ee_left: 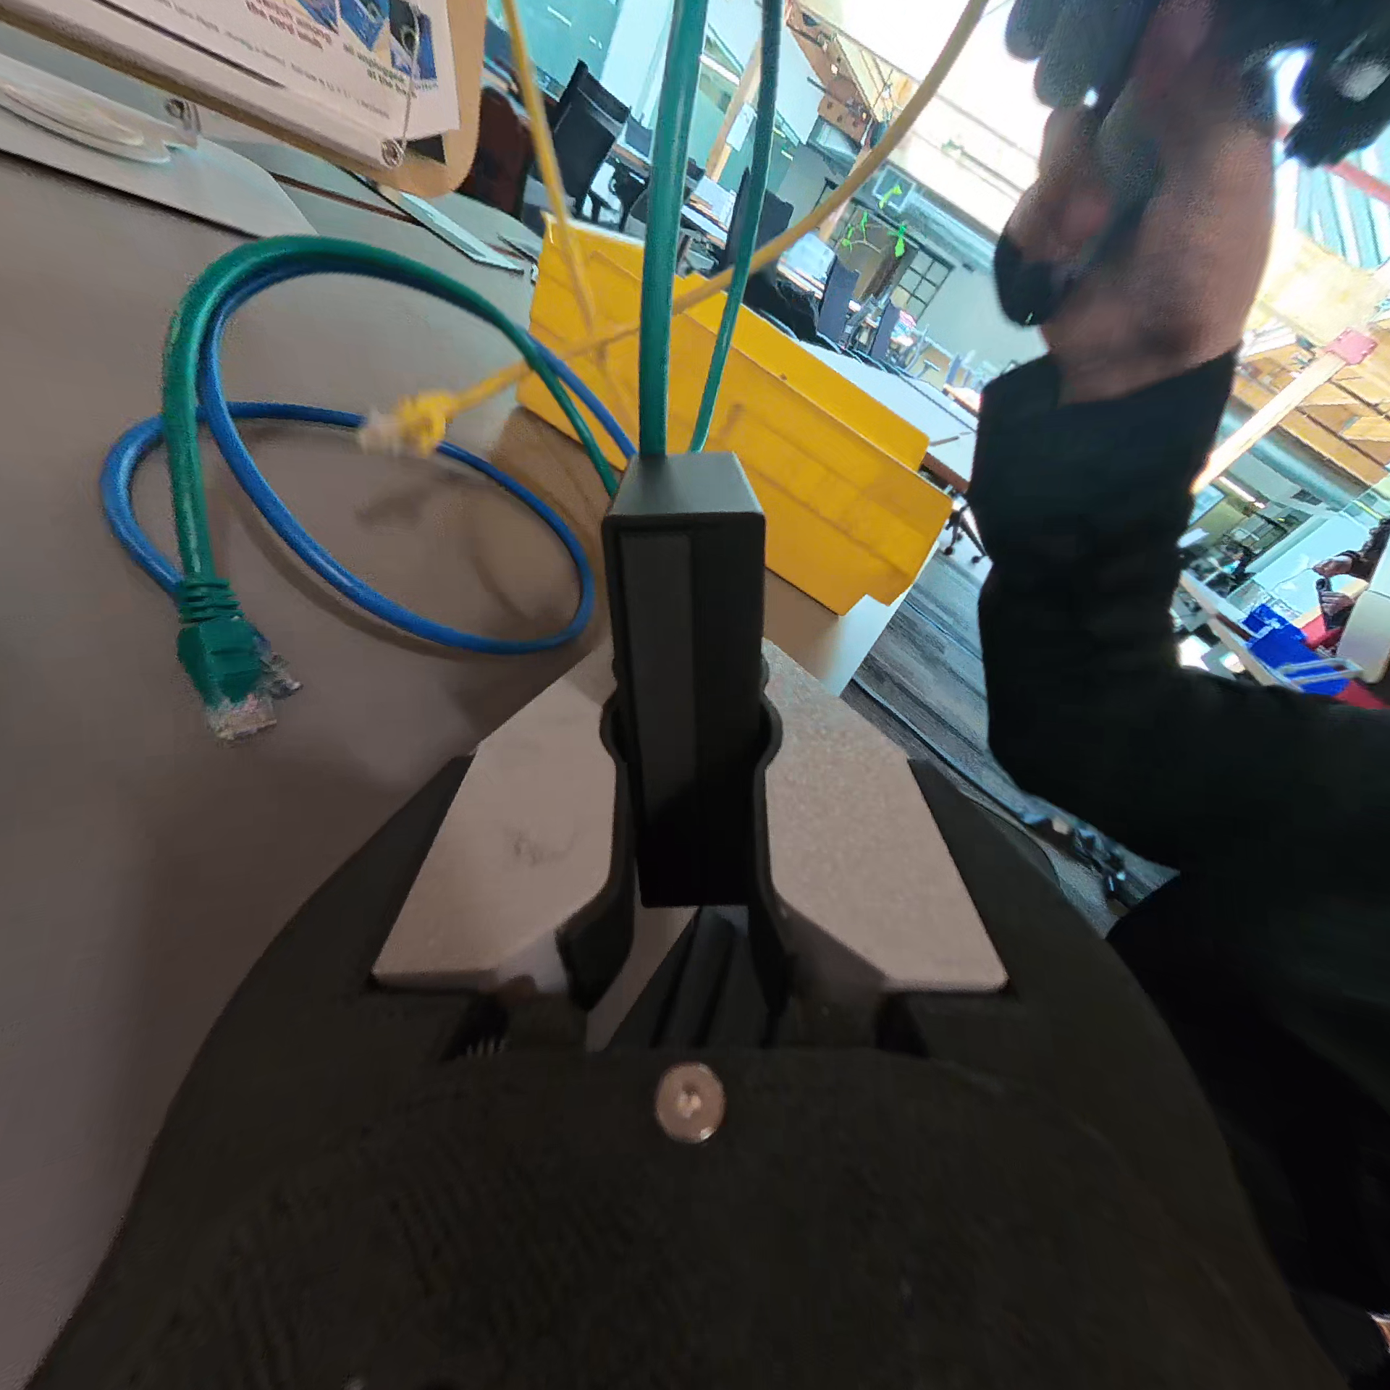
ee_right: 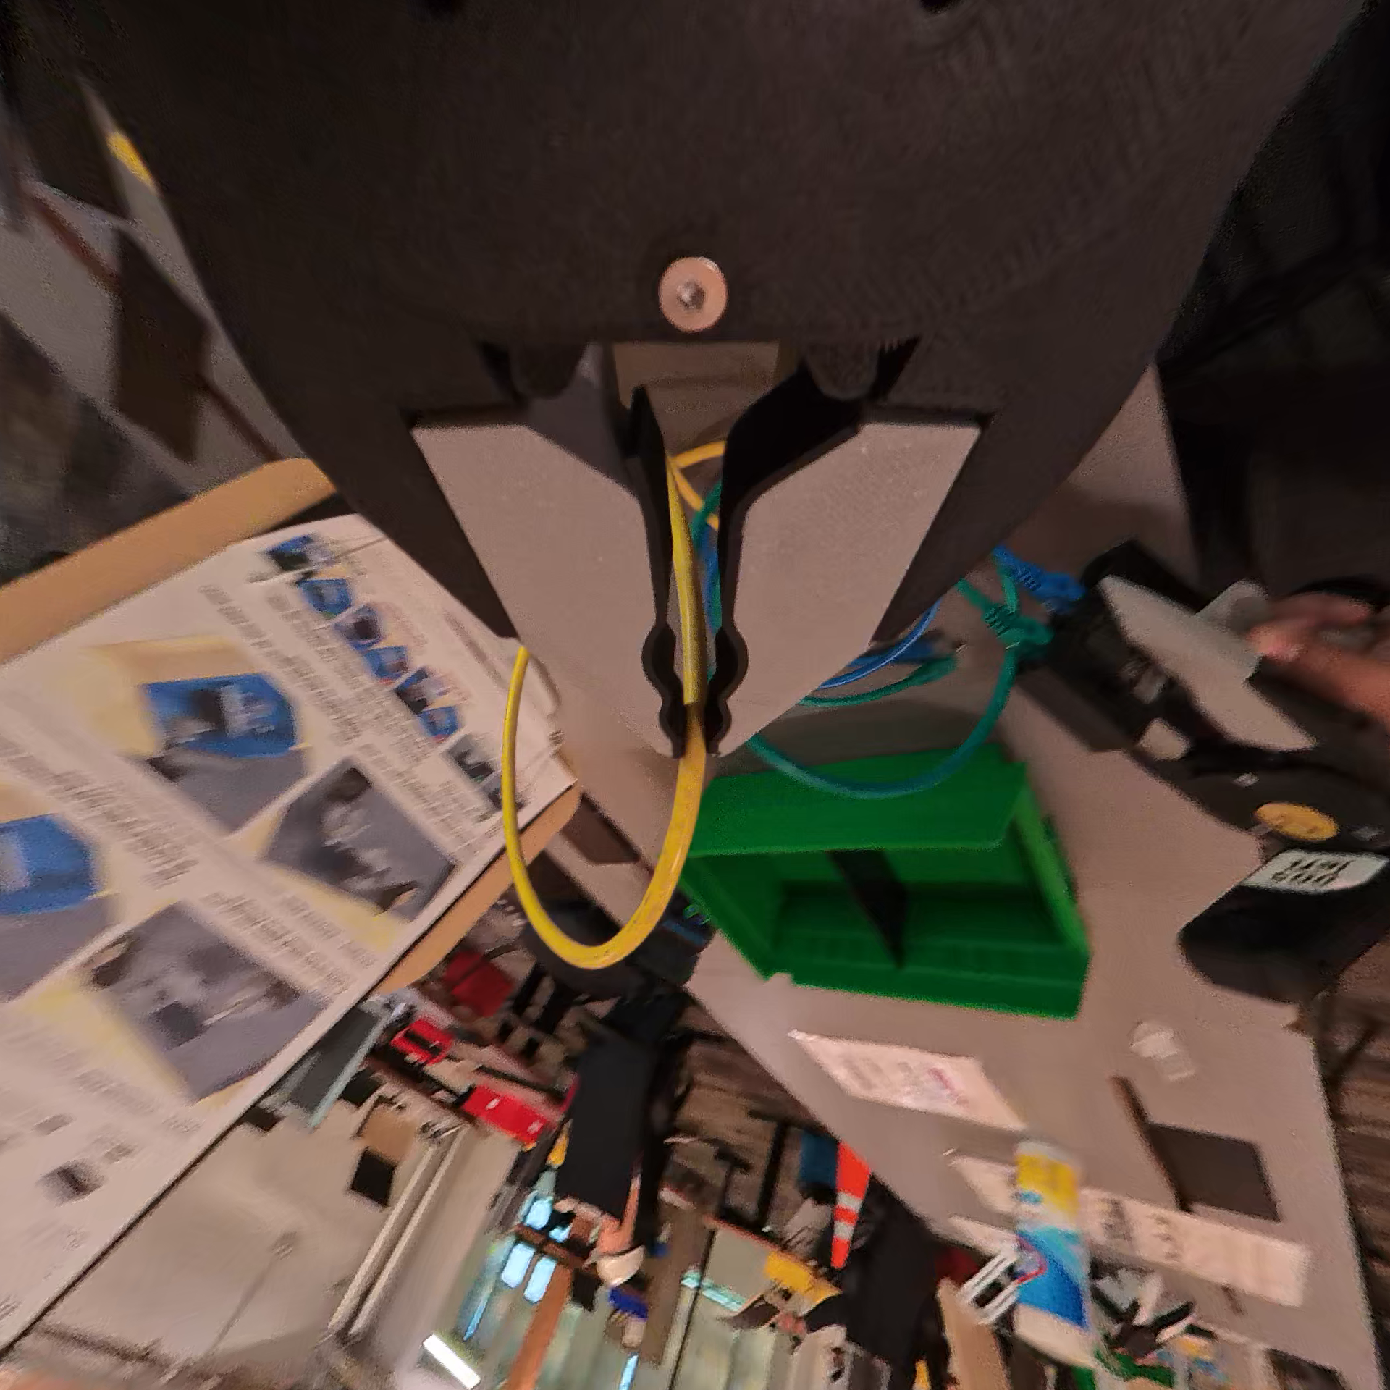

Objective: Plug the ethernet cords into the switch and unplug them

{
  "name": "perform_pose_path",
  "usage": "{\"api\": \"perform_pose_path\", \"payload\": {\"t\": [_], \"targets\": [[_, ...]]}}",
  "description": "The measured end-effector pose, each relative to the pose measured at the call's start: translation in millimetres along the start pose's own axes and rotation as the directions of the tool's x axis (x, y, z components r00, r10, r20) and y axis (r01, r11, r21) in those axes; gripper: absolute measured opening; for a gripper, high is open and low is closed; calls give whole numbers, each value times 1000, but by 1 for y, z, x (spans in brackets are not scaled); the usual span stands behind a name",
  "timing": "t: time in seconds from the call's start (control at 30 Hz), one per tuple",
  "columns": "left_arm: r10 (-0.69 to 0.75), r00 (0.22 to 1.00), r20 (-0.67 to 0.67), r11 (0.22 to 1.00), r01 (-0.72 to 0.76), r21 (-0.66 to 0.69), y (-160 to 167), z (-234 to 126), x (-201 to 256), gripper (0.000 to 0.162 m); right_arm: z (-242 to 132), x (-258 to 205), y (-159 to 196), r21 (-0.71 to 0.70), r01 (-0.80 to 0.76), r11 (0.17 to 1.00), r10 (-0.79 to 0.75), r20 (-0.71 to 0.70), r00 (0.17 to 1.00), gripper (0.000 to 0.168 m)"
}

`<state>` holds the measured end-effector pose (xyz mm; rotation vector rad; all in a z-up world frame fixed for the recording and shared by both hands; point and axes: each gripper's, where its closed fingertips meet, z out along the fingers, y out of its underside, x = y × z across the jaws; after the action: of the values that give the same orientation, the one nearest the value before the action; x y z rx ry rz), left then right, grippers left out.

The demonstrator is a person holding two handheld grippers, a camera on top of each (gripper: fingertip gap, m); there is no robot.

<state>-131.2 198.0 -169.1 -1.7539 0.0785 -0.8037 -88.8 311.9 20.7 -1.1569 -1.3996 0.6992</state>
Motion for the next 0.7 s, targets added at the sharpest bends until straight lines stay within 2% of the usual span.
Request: {"api": "perform_pose_path", "payload": {"t": [0.13,0.33,0.4,0.53,0.63,0.7], "targets": [[-11,1000,22,997,10,77,-16,-12,-5,27,-39,65,-44,34,70,997,-61,-223,973,1],[46,998,49,995,-50,87,-28,-21,1,27,-130,112,-76,14,143,990,-128,-367,921,2],[46,998,38,994,-49,98,-31,-22,4,27,-156,116,-77,-1,142,990,-132,-365,921,1],[34,999,20,992,-36,117,-36,-23,7,27,-169,95,-35,-115,84,990,-105,-187,977,2],[44,999,26,992,-47,120,-38,-24,10,27,-168,84,23,-245,115,963,-143,-99,985,2],[46,999,29,991,-49,125,-39,-26,11,27,-169,73,66,-341,99,935,-104,2,995,1]]}}
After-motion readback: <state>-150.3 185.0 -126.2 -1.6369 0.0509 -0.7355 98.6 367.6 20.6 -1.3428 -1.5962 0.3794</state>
